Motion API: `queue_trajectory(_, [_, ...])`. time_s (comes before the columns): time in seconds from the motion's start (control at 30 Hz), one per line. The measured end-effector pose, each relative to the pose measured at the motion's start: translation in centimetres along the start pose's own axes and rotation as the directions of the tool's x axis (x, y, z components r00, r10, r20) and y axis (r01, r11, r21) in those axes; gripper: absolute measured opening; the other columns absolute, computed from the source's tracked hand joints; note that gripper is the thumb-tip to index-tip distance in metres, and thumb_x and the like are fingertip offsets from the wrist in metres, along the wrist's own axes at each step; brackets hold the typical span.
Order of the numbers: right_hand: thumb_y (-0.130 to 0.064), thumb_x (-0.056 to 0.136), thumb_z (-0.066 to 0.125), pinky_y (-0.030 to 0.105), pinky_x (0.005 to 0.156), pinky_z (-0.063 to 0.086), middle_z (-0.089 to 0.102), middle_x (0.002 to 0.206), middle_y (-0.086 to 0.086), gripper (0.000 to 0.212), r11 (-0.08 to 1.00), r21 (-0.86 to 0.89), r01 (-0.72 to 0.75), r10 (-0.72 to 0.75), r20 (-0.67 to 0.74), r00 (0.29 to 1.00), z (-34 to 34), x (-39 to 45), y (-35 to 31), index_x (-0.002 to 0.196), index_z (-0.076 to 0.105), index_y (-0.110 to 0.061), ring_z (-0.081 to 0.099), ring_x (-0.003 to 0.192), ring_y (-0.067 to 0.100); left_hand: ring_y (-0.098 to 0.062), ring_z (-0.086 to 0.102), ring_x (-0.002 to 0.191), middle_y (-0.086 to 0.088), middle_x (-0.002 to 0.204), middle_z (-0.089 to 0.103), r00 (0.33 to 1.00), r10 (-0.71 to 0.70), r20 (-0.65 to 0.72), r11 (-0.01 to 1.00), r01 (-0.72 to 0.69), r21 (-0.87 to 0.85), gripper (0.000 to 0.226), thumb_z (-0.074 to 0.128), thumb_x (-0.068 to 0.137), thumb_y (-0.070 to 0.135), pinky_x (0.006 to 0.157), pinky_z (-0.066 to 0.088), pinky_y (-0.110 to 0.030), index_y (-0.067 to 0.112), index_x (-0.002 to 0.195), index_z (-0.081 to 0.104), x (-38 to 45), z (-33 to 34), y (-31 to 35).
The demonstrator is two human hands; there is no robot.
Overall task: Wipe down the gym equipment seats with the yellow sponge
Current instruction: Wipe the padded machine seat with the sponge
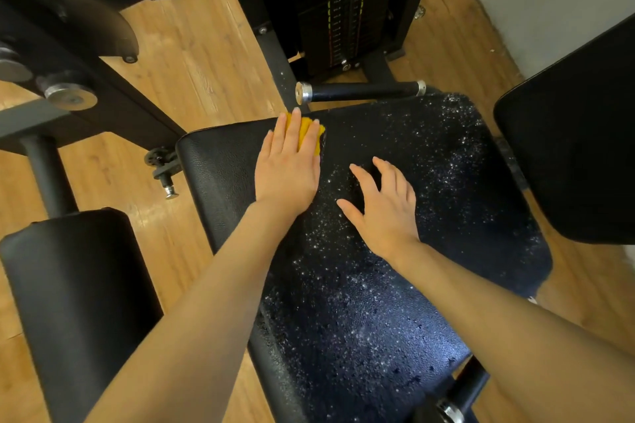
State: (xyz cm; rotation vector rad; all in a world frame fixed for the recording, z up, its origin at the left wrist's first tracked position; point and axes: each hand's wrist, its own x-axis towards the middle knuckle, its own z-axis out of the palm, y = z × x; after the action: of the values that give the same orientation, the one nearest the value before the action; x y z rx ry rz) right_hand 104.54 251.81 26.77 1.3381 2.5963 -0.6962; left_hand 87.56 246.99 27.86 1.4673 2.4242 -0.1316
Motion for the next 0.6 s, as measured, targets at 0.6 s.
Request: queue_trajectory(0.6, [-0.053,0.094,0.040,0.045,0.115,0.017,0.018,0.154,0.006,0.058,0.999,0.003,0.032,-0.032,0.041,0.999,-0.5,0.2,0.6,0.146,0.025,-0.034,0.015,0.142,0.025,-0.028,0.005,0.148,-0.009,0.160,0.010,0.982,-0.181,-0.054,0.982,0.177,-0.061,0.055,0.035,0.101,0.033,0.120,0.010,-0.042,0.021,0.151,0.016,-1.1,0.2,0.7])
